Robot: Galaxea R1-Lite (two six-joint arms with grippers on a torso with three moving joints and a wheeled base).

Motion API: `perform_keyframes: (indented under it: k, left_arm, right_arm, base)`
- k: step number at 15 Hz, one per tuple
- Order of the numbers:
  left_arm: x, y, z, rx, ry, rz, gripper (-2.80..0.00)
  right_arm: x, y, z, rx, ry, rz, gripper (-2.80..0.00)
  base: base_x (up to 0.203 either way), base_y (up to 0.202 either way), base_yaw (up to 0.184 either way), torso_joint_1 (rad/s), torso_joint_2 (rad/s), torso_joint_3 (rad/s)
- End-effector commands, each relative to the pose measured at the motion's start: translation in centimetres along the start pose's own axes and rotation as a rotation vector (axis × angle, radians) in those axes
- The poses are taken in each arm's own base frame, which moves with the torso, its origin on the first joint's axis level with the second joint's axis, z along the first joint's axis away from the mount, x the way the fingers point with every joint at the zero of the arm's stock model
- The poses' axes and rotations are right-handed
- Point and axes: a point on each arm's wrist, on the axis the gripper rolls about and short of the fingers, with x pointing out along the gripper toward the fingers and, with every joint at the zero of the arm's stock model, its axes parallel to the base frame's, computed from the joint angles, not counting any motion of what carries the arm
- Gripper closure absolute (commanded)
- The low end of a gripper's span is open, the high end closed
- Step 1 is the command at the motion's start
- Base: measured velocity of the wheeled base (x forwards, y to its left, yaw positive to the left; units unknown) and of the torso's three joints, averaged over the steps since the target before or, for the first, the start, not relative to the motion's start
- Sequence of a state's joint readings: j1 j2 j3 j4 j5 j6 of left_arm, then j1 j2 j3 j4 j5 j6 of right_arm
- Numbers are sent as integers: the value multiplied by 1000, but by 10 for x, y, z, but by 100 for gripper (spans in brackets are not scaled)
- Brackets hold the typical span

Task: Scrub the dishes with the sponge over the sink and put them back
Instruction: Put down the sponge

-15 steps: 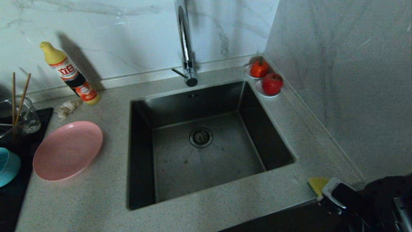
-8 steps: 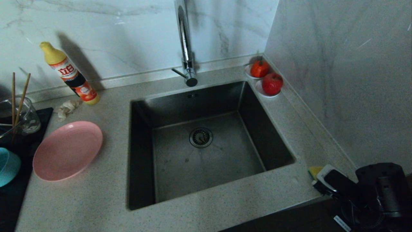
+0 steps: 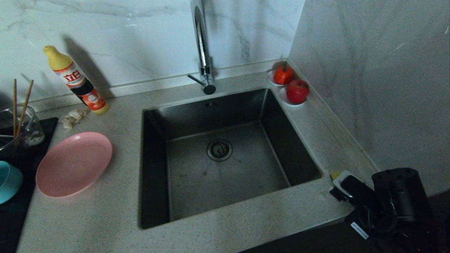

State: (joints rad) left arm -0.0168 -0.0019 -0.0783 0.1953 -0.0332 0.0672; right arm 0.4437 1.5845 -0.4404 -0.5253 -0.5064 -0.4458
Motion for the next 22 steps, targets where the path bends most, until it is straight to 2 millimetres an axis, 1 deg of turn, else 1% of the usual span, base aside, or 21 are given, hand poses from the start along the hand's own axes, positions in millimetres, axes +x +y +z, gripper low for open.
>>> perform_keyframes:
  k: [1, 4, 8, 12, 17, 18, 22]
  left_arm:
    - [0, 0, 0, 0, 0, -1, 0]
    - [0, 0, 0, 0, 0, -1, 0]
    - [0, 0, 0, 0, 0, -1, 0]
    - [0, 0, 0, 0, 0, -2, 0]
    - [0, 0, 0, 0, 0, -1, 0]
    - [0, 0, 0, 0, 0, -1, 0]
    - [0, 0, 0, 0, -1, -1, 0]
  right_arm:
    - [10, -3, 6, 6, 5, -19, 0]
    - [19, -7, 14, 26, -16, -44, 0]
    - [21, -8, 22, 38, -43, -52, 0]
    - [18, -6, 22, 31, -50, -47, 0]
    - [19, -2, 24, 26, -52, -39, 0]
    - [19, -2, 24, 26, -52, -39, -280]
    - [16, -4, 25, 28, -61, -39, -280]
  base:
    - [0, 0, 0, 0, 0, 0]
    - [0, 0, 0, 0, 0, 0]
    - [0, 0, 0, 0, 0, 0]
    - [0, 0, 0, 0, 0, 0]
    - [0, 0, 0, 0, 0, 0]
    - [0, 0, 0, 0, 0, 0]
    - [0, 0, 0, 0, 0, 0]
